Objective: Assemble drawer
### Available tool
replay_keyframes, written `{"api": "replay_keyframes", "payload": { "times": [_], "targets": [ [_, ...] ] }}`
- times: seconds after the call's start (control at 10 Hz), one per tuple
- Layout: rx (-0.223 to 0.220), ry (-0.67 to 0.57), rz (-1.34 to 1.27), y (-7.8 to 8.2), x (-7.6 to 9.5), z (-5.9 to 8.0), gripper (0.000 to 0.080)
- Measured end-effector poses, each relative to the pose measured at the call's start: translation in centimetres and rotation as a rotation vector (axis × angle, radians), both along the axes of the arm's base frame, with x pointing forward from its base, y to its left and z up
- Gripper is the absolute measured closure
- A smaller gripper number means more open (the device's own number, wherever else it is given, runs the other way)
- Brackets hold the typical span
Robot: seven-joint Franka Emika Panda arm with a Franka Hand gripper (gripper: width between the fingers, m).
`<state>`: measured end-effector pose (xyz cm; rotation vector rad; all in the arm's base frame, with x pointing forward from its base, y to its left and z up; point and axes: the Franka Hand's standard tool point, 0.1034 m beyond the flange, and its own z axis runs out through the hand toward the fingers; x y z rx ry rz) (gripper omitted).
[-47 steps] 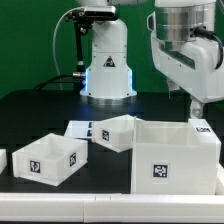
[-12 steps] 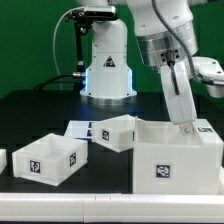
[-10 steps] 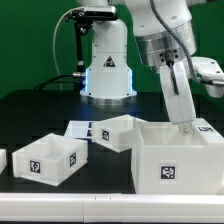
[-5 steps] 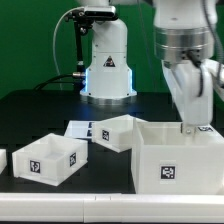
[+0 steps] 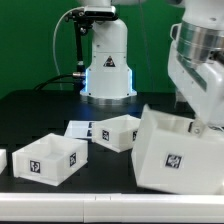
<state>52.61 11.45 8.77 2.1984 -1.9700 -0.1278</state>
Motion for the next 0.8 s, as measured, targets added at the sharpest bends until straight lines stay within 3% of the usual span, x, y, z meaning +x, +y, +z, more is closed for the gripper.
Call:
{"api": "replay_keyframes", "payload": {
  "times": [0.4,0.8],
  "targets": [
    [0.025,0.005,0.007,-0.1,0.0,0.0,0.0150],
    [0.051,0.005,0.009,-5.1,0.4,0.0,0.0150]
  ]
}}
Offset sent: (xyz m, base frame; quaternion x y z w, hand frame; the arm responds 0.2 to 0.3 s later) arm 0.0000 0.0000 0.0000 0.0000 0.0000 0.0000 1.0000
